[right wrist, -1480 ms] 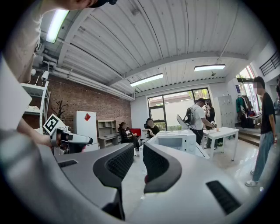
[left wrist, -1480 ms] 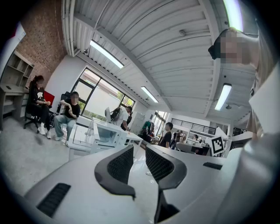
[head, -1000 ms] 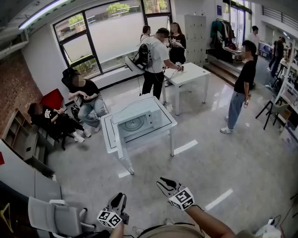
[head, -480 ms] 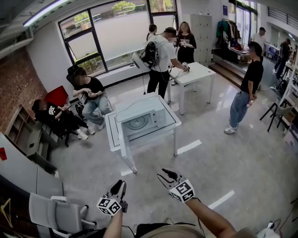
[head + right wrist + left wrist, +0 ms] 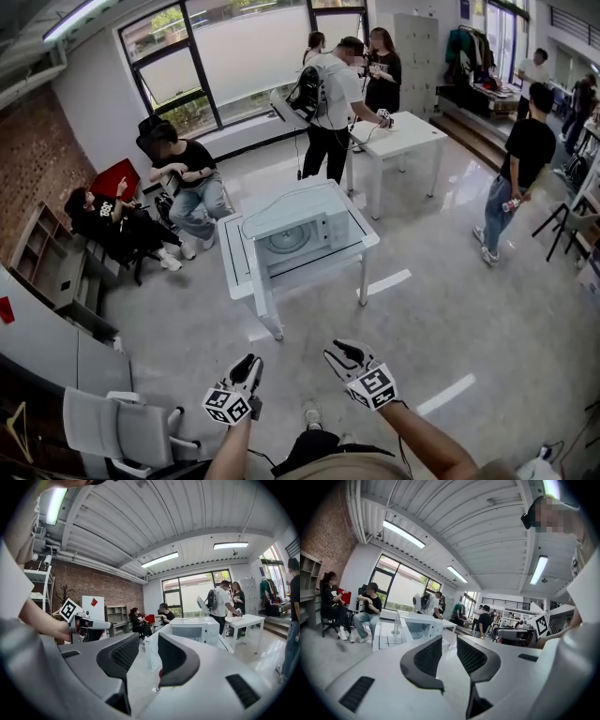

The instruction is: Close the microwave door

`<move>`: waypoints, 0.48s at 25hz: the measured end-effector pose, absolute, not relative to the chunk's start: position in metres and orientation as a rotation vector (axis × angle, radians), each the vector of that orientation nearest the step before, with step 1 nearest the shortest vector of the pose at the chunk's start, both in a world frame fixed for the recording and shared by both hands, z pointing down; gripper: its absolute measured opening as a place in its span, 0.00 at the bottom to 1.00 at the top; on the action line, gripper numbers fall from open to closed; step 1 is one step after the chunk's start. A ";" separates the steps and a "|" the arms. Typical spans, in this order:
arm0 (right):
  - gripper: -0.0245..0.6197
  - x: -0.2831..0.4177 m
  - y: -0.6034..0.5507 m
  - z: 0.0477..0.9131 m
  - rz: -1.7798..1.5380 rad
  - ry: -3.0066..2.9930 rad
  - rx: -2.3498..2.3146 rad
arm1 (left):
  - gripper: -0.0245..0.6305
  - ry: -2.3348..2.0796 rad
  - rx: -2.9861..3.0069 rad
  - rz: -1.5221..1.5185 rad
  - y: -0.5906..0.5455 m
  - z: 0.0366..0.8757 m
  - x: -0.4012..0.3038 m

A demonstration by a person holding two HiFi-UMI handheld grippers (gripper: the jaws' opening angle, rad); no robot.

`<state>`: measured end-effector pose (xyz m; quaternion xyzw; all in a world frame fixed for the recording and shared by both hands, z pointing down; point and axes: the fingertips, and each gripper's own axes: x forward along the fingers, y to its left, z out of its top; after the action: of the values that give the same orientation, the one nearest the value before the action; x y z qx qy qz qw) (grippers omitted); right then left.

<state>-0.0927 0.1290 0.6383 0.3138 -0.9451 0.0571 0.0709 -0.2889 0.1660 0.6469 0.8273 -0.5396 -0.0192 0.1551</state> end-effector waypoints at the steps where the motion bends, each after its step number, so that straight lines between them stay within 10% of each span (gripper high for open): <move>1: 0.24 -0.098 0.124 0.639 0.172 -2.837 0.945 | 0.17 -1.535 2.375 -0.045 0.157 0.650 -0.293; 12: 0.24 -0.137 0.064 0.636 0.153 -2.756 1.012 | 0.23 -1.418 2.398 0.110 0.062 0.715 -0.333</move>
<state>-0.1374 0.0642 0.6359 0.3424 -0.9328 0.0516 0.1005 -0.3331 0.0618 0.7151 0.8466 -0.5008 0.0387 0.1758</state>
